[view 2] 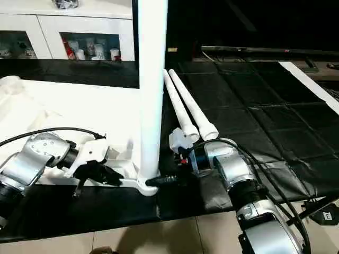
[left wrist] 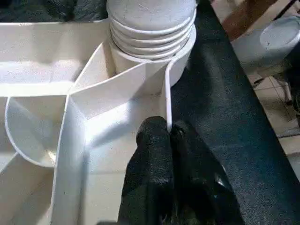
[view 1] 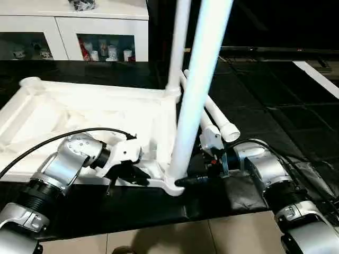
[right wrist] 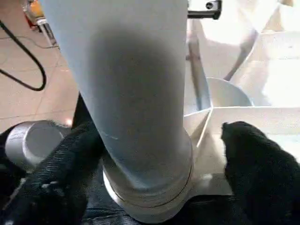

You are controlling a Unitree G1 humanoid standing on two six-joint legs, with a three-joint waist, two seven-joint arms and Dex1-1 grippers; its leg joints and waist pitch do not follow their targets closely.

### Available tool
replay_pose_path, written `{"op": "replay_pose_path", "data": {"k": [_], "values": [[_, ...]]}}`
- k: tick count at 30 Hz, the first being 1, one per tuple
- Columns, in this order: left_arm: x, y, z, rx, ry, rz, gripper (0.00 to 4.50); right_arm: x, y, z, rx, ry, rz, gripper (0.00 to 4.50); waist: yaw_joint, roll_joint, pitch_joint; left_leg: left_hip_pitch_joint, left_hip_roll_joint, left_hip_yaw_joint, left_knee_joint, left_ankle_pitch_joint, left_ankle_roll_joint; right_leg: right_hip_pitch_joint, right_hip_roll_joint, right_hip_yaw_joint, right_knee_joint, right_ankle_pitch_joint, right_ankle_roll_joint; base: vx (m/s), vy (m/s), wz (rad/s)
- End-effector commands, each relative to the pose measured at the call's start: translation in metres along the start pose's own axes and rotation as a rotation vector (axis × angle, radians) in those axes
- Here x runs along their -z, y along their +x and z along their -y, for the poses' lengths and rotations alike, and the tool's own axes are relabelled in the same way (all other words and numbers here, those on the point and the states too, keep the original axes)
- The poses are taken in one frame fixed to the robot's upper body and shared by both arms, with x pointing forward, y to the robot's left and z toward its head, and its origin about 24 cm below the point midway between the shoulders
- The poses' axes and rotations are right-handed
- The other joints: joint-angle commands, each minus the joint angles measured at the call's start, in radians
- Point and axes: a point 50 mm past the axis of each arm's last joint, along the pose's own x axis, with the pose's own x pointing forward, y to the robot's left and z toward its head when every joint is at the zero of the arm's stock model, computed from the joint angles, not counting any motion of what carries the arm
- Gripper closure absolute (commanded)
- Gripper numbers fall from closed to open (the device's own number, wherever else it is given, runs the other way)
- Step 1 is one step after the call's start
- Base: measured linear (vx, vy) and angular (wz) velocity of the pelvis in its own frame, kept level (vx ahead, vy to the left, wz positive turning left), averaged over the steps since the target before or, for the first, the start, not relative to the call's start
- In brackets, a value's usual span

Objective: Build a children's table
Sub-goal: Rotate leg to tighten

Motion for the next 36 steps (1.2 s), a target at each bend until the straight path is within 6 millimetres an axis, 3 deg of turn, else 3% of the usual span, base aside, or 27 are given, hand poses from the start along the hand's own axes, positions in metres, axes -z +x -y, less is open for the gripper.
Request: {"op": "replay_pose_path", "data": {"k": [1, 8, 13, 20, 30, 32, 36], "values": [[-0.01, 0.005, -0.001, 0.057, 0.066, -0.019, 4.5, -0.001, -0.004, -0.001, -0.026, 0.001, -0.011, 0.72, -0.007, 0.021, -0.068, 0.009, 0.021, -0.001, -0.067, -0.237, 0.006, 0.052, -0.084, 0.062, -0.083, -0.268, -0.161, 0.0, 0.0, 0.0], [-0.009, 0.004, -0.004, 0.043, 0.067, -0.03, 4.5, 0.002, -0.001, -0.006, -0.086, 0.001, -0.035, 1.25, -0.006, 0.02, -0.068, 0.011, 0.021, -0.001, -0.067, -0.244, 0.007, 0.052, -0.085, 0.062, -0.085, -0.284, -0.157, 0.0, 0.0, 0.0], [-0.009, 0.003, -0.004, 0.042, 0.068, -0.031, 4.5, 0.003, 0.001, -0.003, -0.045, 0.012, -0.033, 1.25, -0.005, 0.02, -0.069, 0.011, 0.021, -0.001, -0.067, -0.237, 0.005, 0.051, -0.084, 0.062, -0.085, -0.283, -0.157, 0.0, 0.0, 0.0], [-0.008, 0.004, -0.005, 0.046, 0.072, -0.032, 4.5, 0.002, 0.006, -0.003, -0.017, 0.017, -0.01, 0.5, -0.006, 0.022, -0.068, 0.011, 0.022, -0.002, -0.068, -0.248, -0.003, 0.05, -0.087, 0.063, -0.087, -0.297, -0.153, 0.0, 0.0, 0.0], [-0.008, 0.003, -0.005, 0.042, 0.075, -0.035, 4.5, 0.006, 0.012, -0.005, -0.005, 0.006, -0.014, 0.5, -0.006, 0.024, -0.068, 0.011, 0.021, -0.003, -0.069, -0.254, -0.005, 0.051, -0.085, 0.062, -0.086, -0.298, -0.152, 0.0, 0.0, 0.0], [-0.008, 0.003, -0.005, 0.041, 0.074, -0.035, 4.5, 0.006, 0.012, -0.005, 0.0, 0.014, -0.006, 0.85, -0.006, 0.023, -0.069, 0.01, 0.021, -0.003, -0.068, -0.247, -0.004, 0.052, -0.085, 0.063, -0.084, -0.28, -0.156, 0.0, 0.0, 0.0], [-0.008, 0.003, -0.006, 0.039, 0.074, -0.036, 4.5, 0.008, 0.012, -0.007, -0.015, 0.014, -0.02, 1.05, -0.006, 0.025, -0.068, 0.011, 0.021, -0.003, -0.069, -0.259, -0.006, 0.051, -0.086, 0.062, -0.087, -0.302, -0.154, 0.0, 0.0, 0.0]]}}
